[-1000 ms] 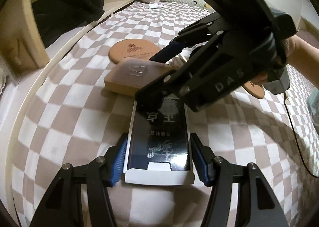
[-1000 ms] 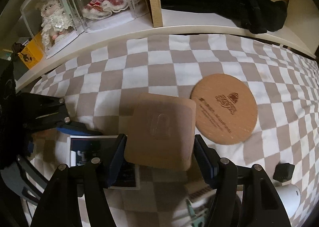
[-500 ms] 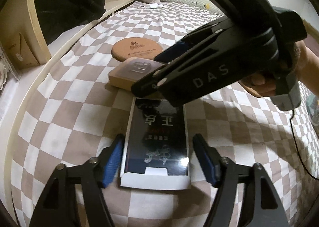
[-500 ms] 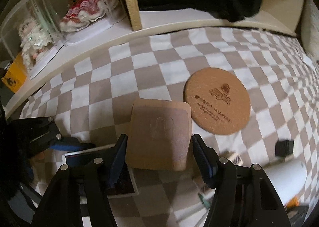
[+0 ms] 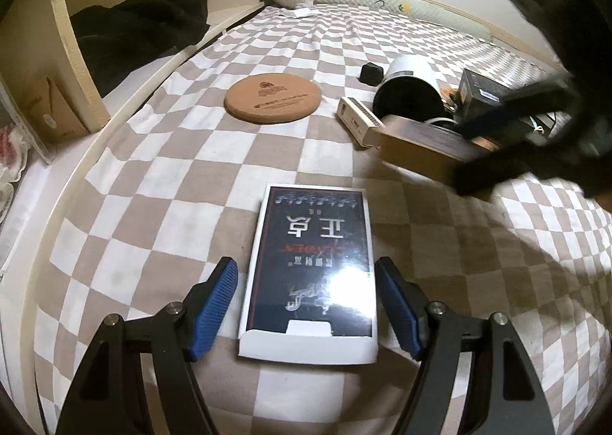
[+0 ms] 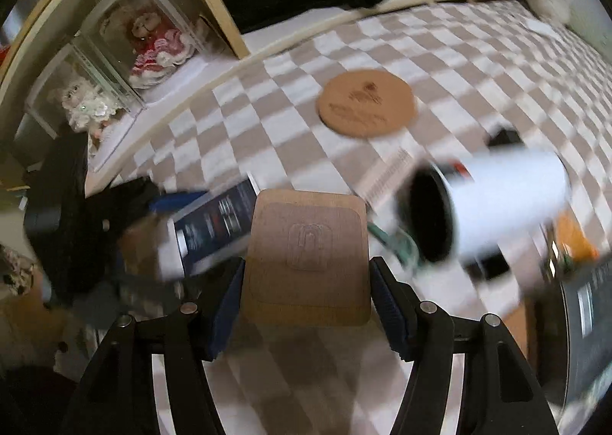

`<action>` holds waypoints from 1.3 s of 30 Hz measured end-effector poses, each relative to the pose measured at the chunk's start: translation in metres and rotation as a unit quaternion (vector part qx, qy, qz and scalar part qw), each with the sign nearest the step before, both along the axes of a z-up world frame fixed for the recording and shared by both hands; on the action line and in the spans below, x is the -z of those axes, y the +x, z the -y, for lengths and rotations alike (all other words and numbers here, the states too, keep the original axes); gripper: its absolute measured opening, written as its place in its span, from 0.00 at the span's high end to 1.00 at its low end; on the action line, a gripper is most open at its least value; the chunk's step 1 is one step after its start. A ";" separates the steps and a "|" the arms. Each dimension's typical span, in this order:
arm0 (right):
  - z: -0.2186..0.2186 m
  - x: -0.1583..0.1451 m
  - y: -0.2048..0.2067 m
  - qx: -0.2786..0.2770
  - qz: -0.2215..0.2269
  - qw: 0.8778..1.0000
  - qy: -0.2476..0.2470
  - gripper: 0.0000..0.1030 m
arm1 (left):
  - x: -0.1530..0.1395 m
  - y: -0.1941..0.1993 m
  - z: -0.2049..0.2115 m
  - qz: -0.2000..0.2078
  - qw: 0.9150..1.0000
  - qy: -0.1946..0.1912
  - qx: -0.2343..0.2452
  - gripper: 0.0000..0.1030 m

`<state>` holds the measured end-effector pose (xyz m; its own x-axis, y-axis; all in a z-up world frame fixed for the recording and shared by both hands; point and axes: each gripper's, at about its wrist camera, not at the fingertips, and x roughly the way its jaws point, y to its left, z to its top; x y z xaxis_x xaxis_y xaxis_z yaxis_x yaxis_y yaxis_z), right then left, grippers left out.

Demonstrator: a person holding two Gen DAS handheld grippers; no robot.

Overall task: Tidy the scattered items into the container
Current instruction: 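Lift the card box with the left tool while the right tool carries the wooden pad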

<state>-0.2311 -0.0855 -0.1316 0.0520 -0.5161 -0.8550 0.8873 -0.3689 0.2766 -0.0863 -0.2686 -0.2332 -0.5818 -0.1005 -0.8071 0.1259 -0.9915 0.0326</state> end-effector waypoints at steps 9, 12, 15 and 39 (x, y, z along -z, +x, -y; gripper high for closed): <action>-0.071 0.029 0.010 0.046 0.000 0.998 0.048 0.37 | 0.000 -0.001 -0.005 0.009 1.000 -0.017 -0.009 0.29; -0.085 0.032 0.017 0.048 -0.010 0.998 0.046 0.37 | 0.000 0.000 -0.006 0.010 1.000 -0.020 -0.012 0.32; -0.089 0.032 0.024 0.042 -0.029 0.998 0.047 0.37 | 0.000 0.000 -0.006 0.009 1.000 -0.017 -0.014 0.36; -0.069 0.054 0.056 0.074 -0.049 0.996 0.027 0.37 | -0.009 0.037 -0.028 0.018 0.998 -0.003 -0.063 0.42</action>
<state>-0.1753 -0.0160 -0.1855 -0.1067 -0.4645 -0.8791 0.8439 -0.5099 0.1670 -0.0496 -0.2410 -0.2240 -0.5342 -0.1759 -0.8268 0.2483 -0.9676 0.0455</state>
